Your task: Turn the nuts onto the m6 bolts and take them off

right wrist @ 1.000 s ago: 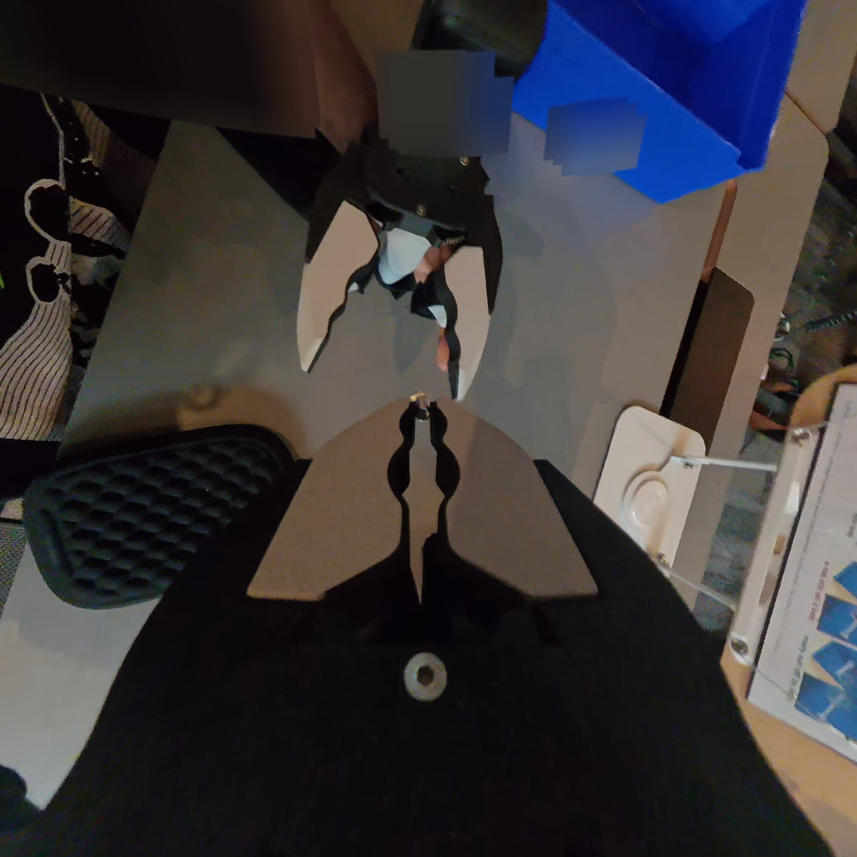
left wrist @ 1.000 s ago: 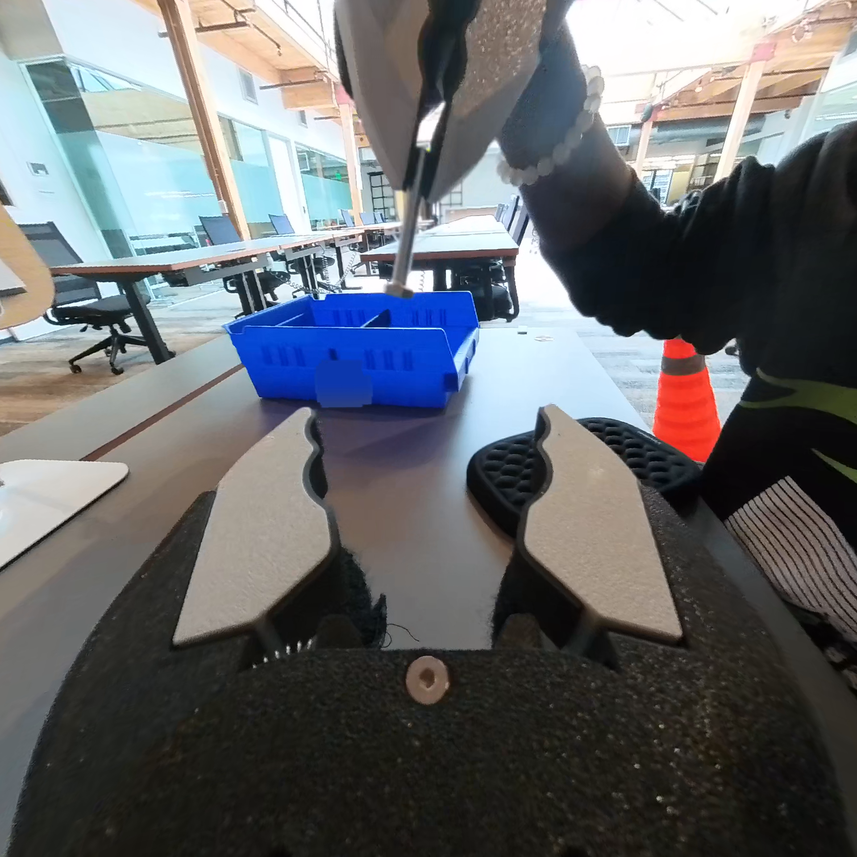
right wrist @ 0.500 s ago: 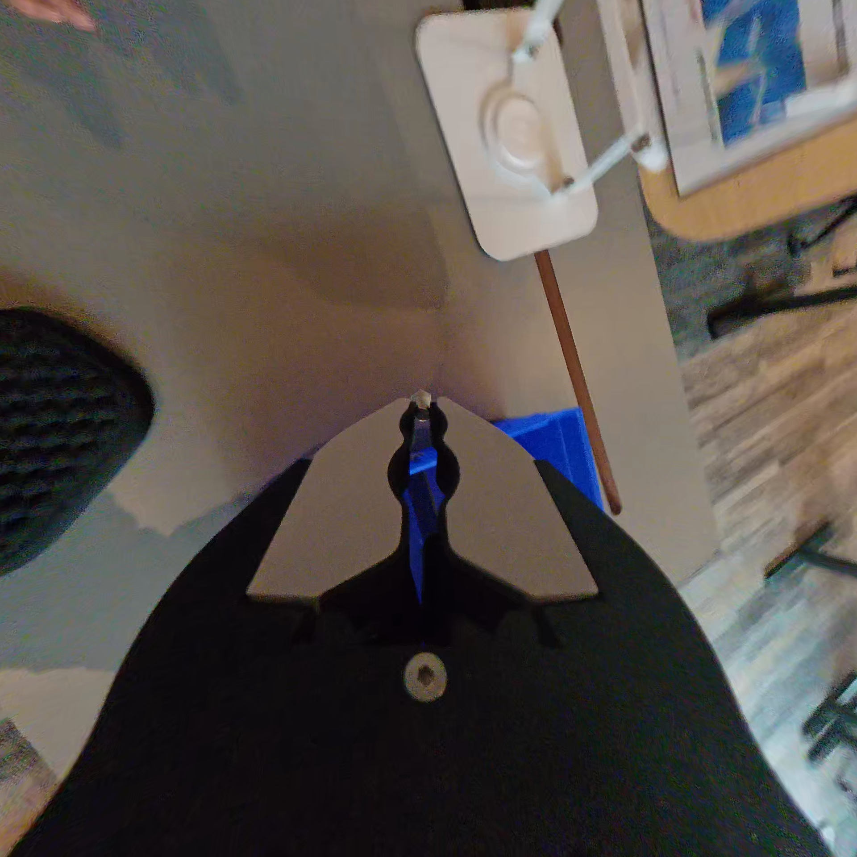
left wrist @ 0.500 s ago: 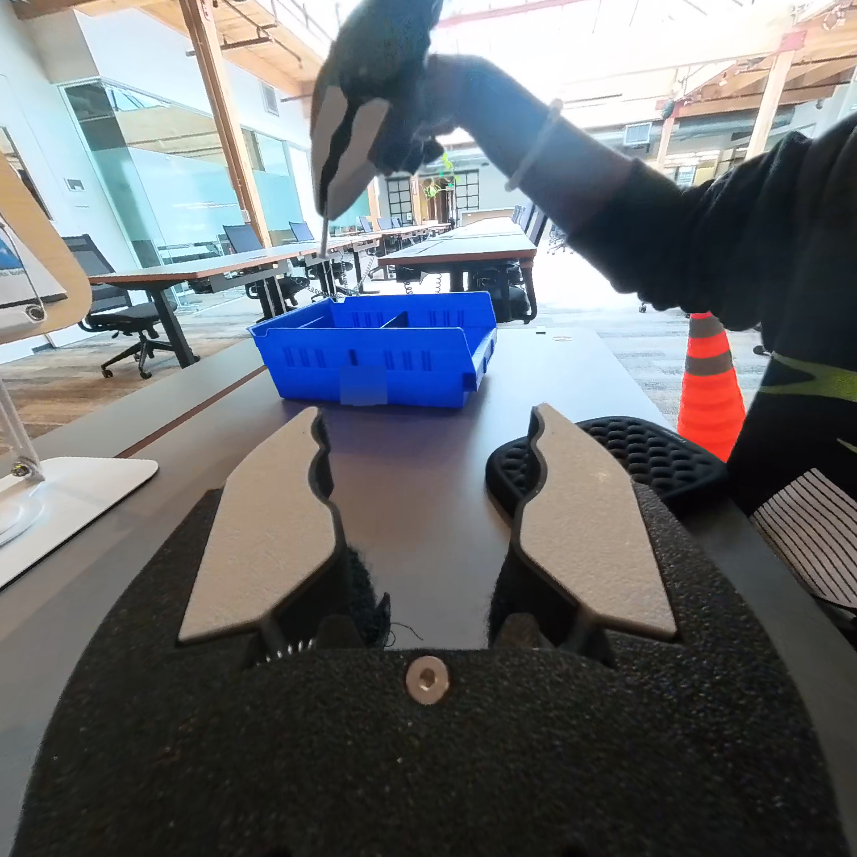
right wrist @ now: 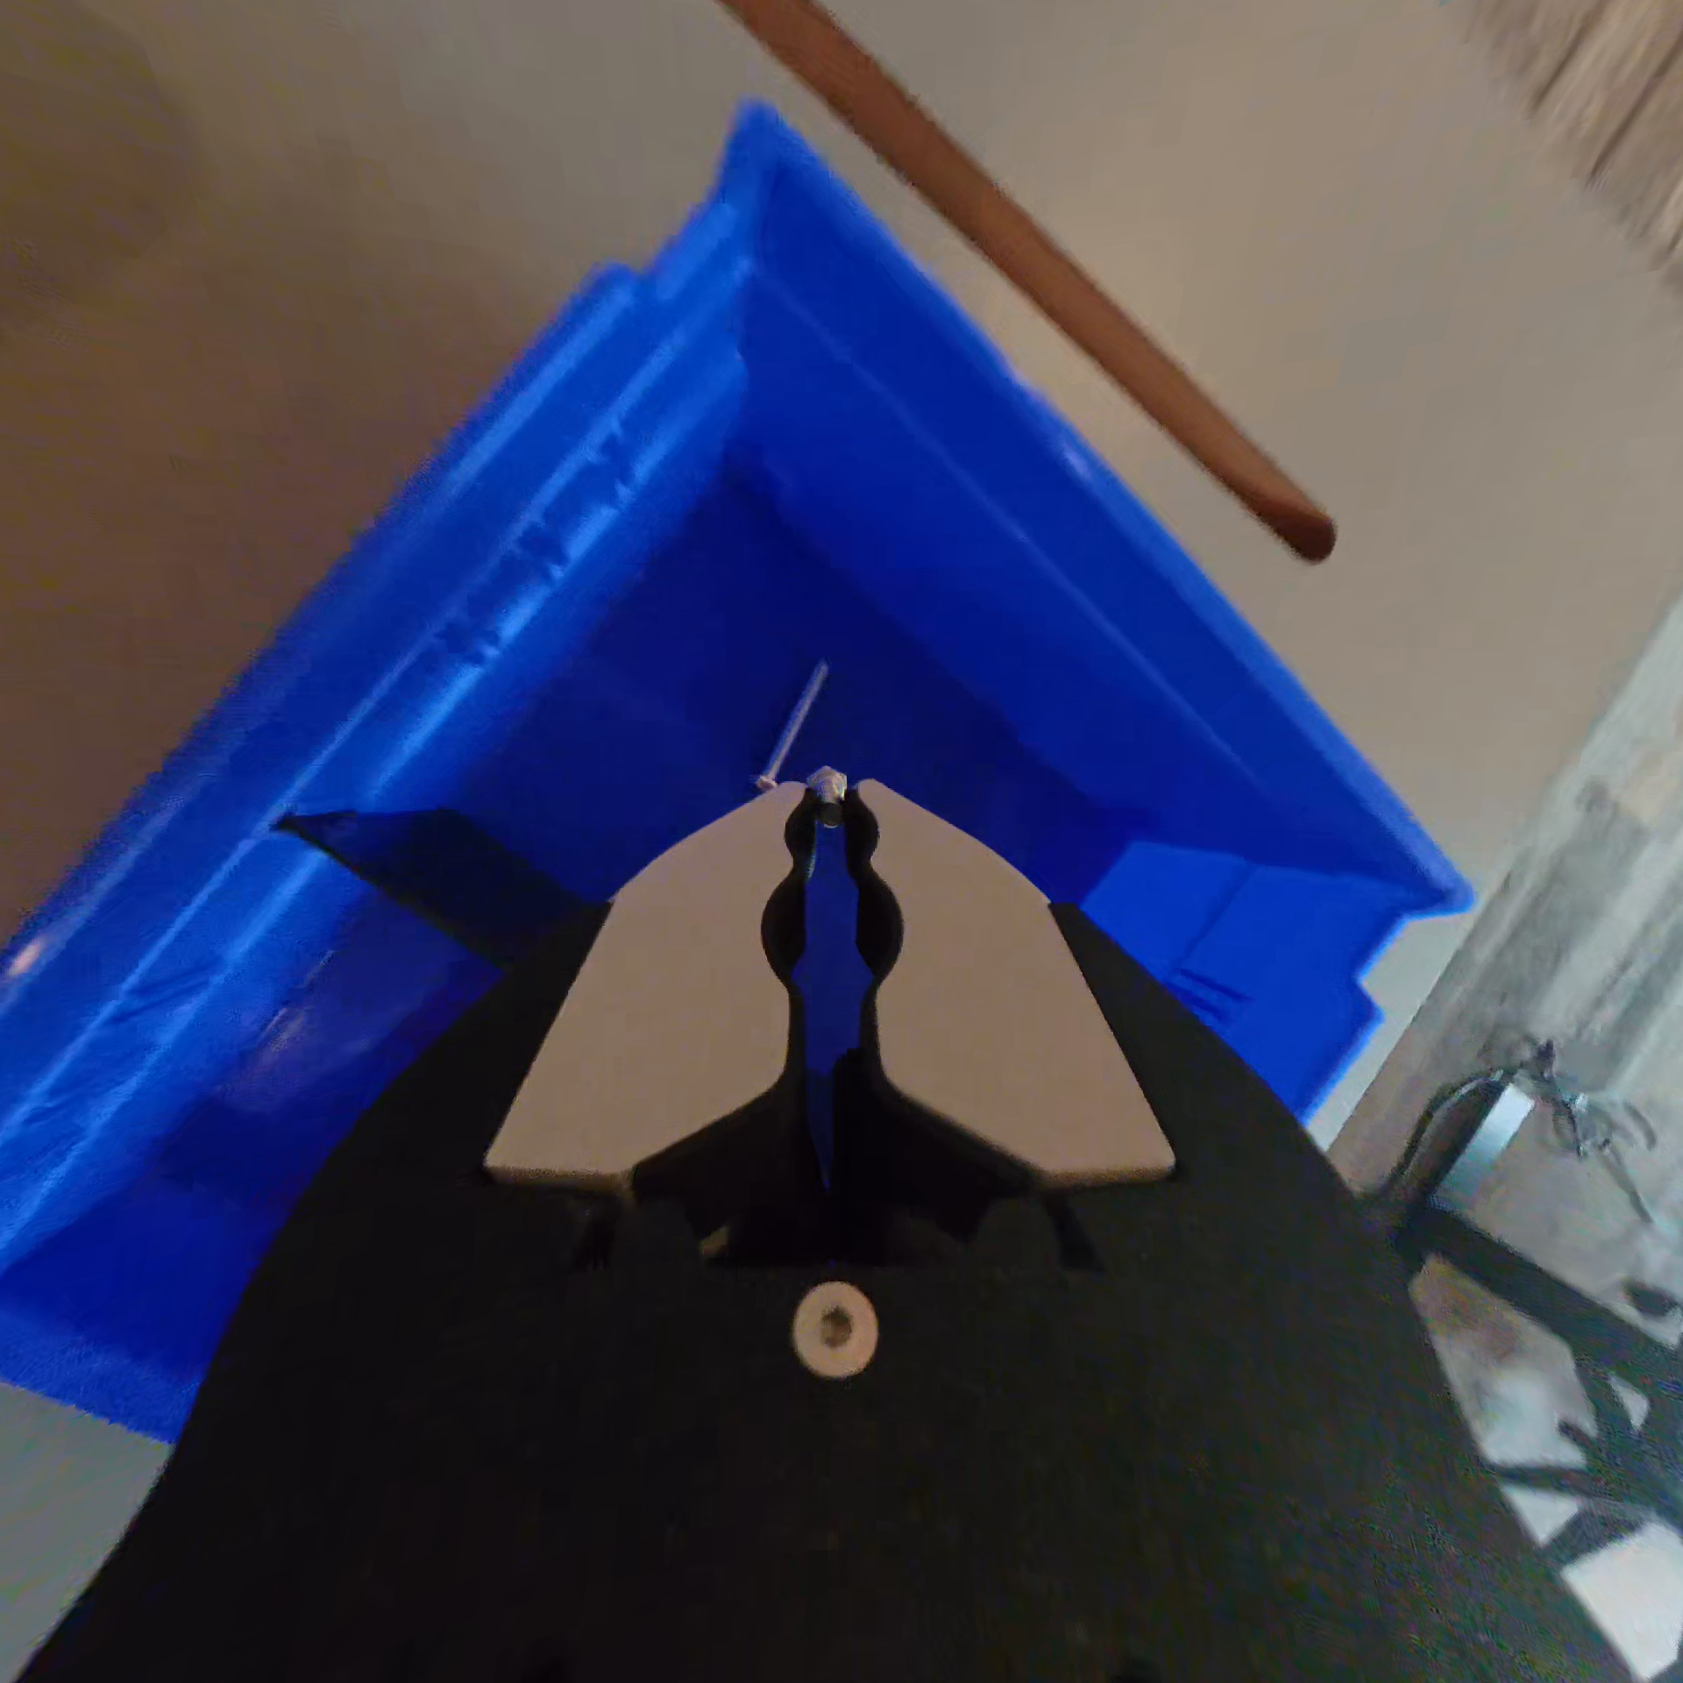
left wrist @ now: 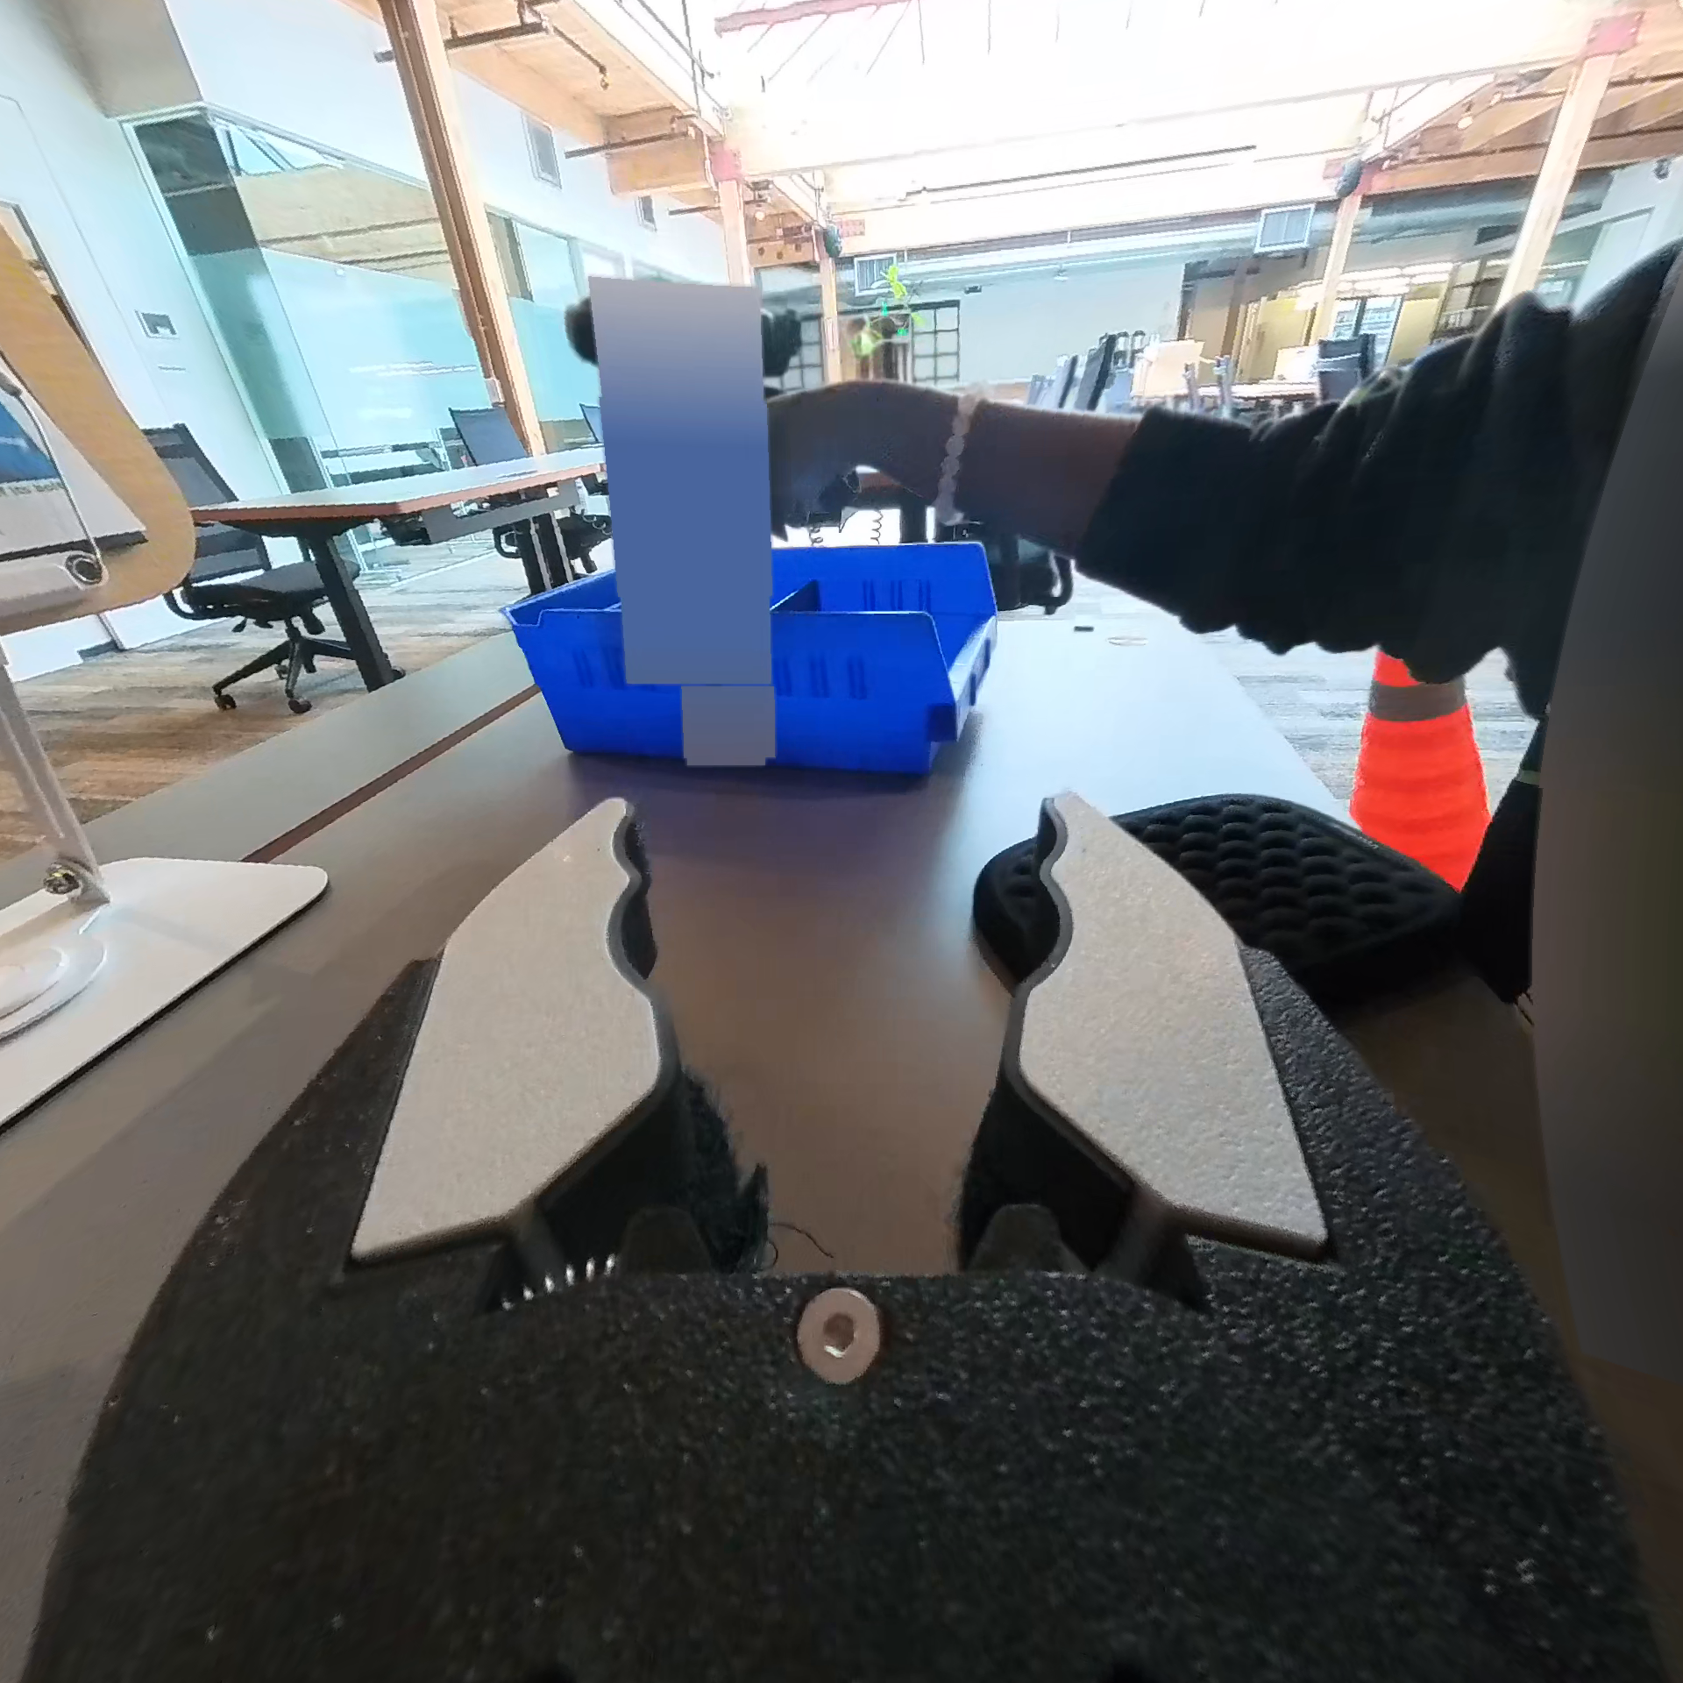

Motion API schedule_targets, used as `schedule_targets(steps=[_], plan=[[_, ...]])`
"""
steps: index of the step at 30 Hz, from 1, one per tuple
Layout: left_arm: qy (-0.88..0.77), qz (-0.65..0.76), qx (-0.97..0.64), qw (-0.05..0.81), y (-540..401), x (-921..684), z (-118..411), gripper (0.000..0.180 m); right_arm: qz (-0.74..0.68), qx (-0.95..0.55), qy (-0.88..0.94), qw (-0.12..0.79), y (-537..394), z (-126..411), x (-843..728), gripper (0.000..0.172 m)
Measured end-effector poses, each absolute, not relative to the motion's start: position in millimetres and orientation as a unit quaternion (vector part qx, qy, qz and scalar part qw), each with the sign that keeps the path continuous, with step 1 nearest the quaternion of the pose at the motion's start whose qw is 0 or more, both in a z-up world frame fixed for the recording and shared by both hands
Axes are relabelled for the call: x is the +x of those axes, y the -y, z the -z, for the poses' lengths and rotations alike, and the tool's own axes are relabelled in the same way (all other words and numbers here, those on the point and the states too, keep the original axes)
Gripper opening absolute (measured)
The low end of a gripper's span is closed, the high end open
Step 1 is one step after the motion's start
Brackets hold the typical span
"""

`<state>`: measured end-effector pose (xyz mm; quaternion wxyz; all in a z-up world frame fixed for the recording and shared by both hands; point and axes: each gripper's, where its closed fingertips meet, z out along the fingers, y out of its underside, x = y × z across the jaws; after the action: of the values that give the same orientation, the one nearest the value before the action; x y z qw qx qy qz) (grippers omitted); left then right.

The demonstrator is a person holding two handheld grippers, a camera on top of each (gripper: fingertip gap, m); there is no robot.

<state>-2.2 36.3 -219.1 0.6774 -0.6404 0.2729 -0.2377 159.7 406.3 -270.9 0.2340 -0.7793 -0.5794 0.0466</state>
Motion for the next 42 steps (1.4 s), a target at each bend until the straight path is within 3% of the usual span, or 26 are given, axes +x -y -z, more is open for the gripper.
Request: schedule_targets(steps=[8,13,32,42], plan=[[-0.272,0.228,-0.644,0.677,-38,-6,221,0.080,0.004,-0.834,0.542,0.100,-417,311,188,0.006],[-0.274,0.232,-0.645,0.675,-38,-6,222,0.080,0.019,-0.840,0.537,0.076,-419,318,190,0.006],[-0.276,0.231,-0.649,0.670,-39,-6,226,0.080,-0.017,-0.862,0.488,0.133,-443,348,165,0.005],[-0.278,0.227,-0.648,0.672,-39,-5,224,0.080,-0.041,-0.854,0.468,0.223,-440,302,157,0.031]])
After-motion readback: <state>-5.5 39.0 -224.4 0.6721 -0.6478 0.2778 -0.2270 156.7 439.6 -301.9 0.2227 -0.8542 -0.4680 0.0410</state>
